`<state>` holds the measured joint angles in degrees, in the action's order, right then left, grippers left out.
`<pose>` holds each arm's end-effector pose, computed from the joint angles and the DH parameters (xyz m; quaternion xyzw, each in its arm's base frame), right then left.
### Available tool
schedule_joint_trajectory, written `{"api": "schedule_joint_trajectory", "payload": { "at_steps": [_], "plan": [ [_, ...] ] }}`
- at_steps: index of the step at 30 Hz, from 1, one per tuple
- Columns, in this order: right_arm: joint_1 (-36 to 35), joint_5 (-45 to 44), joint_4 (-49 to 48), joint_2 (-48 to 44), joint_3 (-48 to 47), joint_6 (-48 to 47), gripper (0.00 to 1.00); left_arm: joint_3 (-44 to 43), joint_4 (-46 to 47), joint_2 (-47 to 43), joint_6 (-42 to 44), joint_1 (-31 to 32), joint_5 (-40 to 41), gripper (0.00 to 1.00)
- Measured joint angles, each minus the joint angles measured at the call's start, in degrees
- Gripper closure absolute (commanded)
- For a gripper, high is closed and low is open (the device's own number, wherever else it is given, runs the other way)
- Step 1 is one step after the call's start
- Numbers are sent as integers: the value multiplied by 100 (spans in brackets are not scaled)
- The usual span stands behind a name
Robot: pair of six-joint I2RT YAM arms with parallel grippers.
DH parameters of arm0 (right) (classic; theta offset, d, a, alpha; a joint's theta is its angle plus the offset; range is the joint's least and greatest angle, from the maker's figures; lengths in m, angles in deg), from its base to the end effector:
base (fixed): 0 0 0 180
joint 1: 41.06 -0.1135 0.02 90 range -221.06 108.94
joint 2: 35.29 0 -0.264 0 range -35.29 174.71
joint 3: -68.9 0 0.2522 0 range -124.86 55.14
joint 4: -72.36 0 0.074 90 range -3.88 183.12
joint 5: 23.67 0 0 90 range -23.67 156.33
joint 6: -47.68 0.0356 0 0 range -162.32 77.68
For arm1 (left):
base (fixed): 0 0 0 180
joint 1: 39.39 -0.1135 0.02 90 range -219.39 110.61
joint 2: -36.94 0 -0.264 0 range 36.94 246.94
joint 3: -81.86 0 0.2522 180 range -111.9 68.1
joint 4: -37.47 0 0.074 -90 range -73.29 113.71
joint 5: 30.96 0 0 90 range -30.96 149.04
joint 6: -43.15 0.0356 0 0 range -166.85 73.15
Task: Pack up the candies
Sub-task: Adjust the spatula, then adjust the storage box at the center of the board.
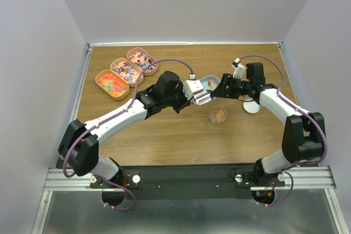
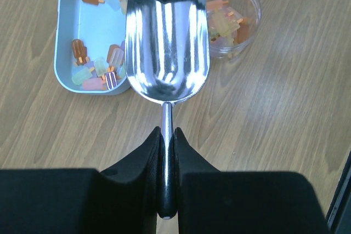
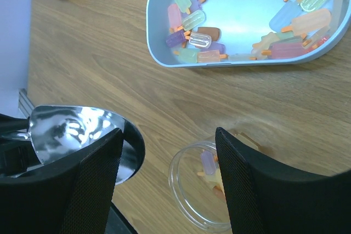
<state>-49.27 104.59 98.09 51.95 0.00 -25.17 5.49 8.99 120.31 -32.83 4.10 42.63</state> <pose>0.3135 0.0675 0.2269 -0.0597 0.8772 0.3753 0.2934 0.2310 -0.2330 0.2822 0.4806 0.7399 -0.2380 0.4062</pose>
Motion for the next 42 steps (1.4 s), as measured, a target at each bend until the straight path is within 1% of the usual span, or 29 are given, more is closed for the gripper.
{"api": "schedule_joint_trajectory", "payload": {
  "at_steps": [14,26,30,34,39,42],
  "plan": [
    [2,-2,-15,107,0,-2,26,129,632,-129,-297,-149,-522,100],
    [-33,-74,-11,201,-4,-4,26,168,929,-129,-404,-201,-647,100],
    [-37,-321,24,203,-164,-4,26,164,879,-118,-363,-337,-599,100],
    [-37,-767,20,293,-551,-20,25,114,726,-15,-223,-525,-435,100],
    [-37,-1355,50,754,-1163,-160,26,-153,396,282,0,-719,-219,100],
    [-37,-1698,85,1161,-1499,-289,33,-533,146,595,144,-793,-70,100]
  ]
}}
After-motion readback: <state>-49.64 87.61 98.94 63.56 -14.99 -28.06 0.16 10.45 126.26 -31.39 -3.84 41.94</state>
